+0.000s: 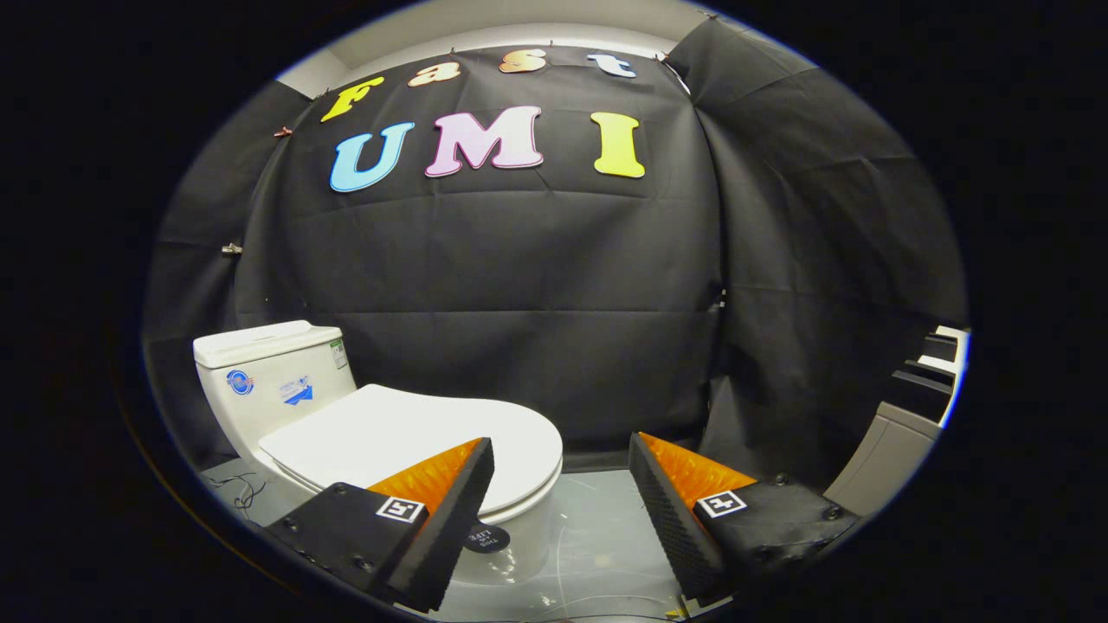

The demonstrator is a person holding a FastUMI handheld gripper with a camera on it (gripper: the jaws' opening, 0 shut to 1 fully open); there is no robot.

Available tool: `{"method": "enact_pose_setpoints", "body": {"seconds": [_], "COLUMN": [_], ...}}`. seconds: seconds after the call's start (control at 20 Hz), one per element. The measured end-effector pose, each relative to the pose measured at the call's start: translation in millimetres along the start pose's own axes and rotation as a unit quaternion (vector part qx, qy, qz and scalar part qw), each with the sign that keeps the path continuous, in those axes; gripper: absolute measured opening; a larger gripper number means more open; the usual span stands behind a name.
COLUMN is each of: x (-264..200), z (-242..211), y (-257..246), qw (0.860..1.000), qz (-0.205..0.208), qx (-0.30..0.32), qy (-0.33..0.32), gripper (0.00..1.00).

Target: Open the toilet lid.

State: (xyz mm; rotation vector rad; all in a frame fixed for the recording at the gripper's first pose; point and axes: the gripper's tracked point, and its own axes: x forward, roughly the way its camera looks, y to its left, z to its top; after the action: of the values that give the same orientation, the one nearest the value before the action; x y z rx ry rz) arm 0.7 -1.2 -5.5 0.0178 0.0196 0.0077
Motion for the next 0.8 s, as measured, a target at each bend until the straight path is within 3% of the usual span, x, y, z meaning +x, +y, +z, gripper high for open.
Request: {"method": "enact_pose_setpoints", "body": {"seconds": [0.45, 0.6, 0.8], "x": [4, 5, 11], "z": [-42, -65, -97], "y": [17, 20, 30], "qw": [0.994, 0.981, 0.949], "qz": [0.028, 0.031, 0.028], "qx": [0.072, 0.143, 0.255], "qy": [0.072, 0.123, 0.181], "gripper": [0.98, 0.99, 0.99]}}
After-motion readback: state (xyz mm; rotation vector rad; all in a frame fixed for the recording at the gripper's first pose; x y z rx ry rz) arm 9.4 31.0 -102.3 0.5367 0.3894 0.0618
